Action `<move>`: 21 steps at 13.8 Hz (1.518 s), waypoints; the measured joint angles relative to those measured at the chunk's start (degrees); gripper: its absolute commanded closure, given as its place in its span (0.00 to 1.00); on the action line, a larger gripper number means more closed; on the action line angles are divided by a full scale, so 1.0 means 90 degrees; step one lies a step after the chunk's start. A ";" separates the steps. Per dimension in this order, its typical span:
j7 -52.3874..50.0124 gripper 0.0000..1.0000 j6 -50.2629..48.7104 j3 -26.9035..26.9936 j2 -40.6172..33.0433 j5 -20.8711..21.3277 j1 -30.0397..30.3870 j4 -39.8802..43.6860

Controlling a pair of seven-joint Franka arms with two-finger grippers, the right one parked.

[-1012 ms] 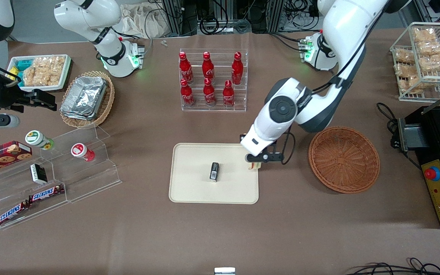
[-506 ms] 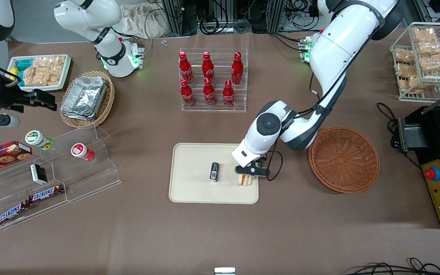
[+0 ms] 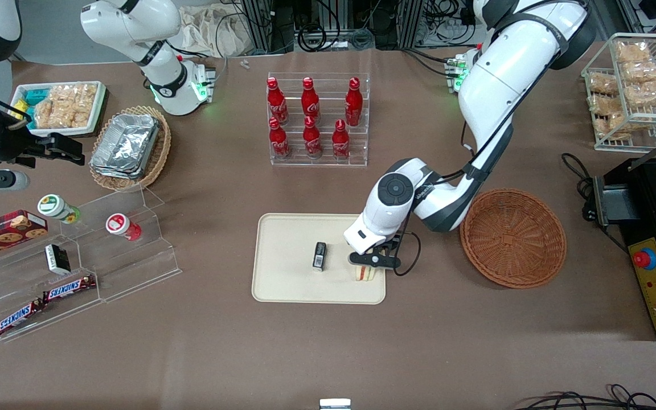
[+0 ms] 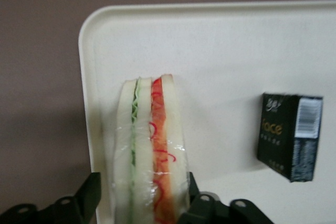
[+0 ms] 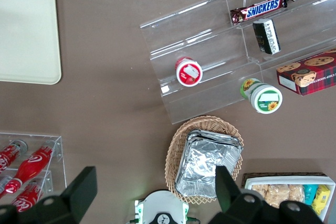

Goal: Place sandwich from basket to tray

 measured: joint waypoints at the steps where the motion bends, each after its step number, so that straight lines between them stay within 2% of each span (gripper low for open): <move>1: -0.0084 0.00 -0.0088 0.0000 -0.0111 0.0001 0.0003 0.0052; 5: -0.0213 0.00 -0.2044 -0.0002 -0.1187 -0.0096 0.0068 0.0223; 7: 0.0115 0.00 -0.2772 0.0000 -0.1779 -0.0559 0.0310 0.0229; 9: 0.0899 0.00 -0.3505 0.0085 -0.2261 -0.1156 0.0491 0.0230; 12: 0.2067 0.00 -0.4453 0.0735 -0.2968 -0.1813 0.0504 0.0221; 15: 0.3314 0.00 -0.5086 0.1652 -0.3812 -0.2341 0.0510 0.0036; 18: 0.4523 0.00 -0.5647 0.2515 -0.4742 -0.2463 0.0540 -0.0484; 21: 0.4913 0.00 -0.5681 0.2980 -0.5409 -0.2464 0.0557 -0.1031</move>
